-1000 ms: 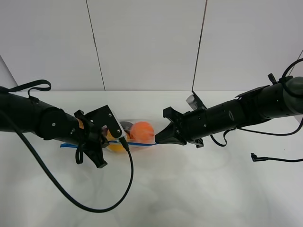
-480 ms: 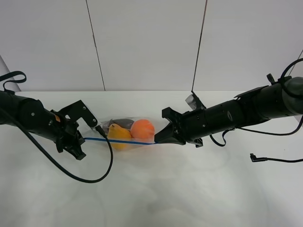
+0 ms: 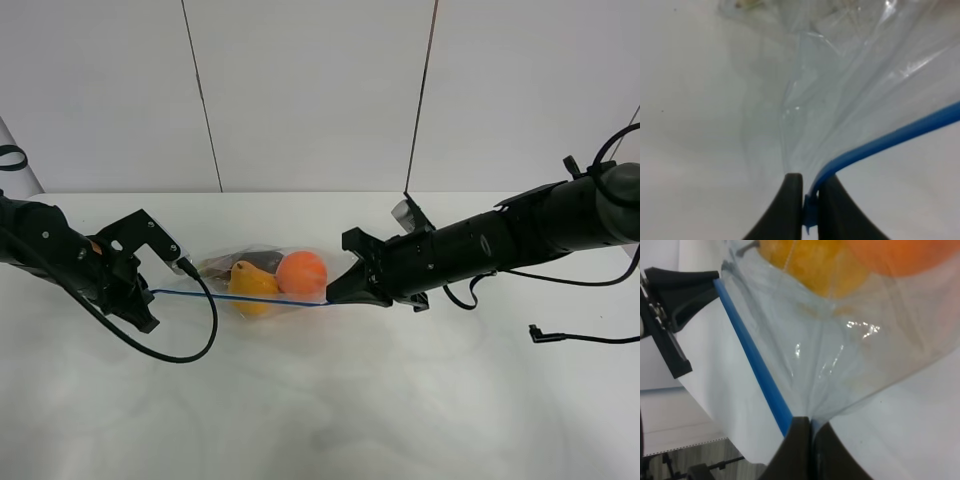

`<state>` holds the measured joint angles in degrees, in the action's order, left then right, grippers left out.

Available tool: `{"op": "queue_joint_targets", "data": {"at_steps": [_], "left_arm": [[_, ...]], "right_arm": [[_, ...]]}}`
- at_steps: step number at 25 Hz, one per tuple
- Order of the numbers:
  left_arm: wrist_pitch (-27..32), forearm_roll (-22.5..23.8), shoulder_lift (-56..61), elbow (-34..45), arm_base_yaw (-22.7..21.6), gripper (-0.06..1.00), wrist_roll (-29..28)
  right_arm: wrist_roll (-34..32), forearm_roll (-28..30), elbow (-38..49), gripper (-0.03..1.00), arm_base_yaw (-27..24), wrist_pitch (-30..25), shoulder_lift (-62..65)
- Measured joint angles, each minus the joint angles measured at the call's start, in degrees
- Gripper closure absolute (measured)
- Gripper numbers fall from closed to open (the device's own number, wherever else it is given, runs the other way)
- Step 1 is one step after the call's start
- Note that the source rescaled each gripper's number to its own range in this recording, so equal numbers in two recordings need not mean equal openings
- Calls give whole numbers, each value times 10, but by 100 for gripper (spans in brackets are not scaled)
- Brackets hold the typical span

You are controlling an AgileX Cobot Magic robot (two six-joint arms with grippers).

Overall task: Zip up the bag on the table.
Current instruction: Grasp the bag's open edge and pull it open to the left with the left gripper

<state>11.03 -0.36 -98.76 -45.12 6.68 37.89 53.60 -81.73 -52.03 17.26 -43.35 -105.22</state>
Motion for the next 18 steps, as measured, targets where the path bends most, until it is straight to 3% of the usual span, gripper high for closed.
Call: {"op": "queue_joint_targets", "data": {"at_steps": [9, 12, 16, 18], "left_arm": [[-2, -1, 0, 0, 0, 90, -28], [-2, 4, 0, 0, -4, 72, -43], [-3, 4, 0, 0, -5, 39, -74], [-3, 4, 0, 0, -5, 29, -89]], "right_arm": [[1, 2, 0, 97, 0, 0, 0], [1, 13, 0, 97, 0, 0, 0], [1, 20, 0, 97, 0, 0, 0], [1, 21, 0, 97, 0, 0, 0]]}}
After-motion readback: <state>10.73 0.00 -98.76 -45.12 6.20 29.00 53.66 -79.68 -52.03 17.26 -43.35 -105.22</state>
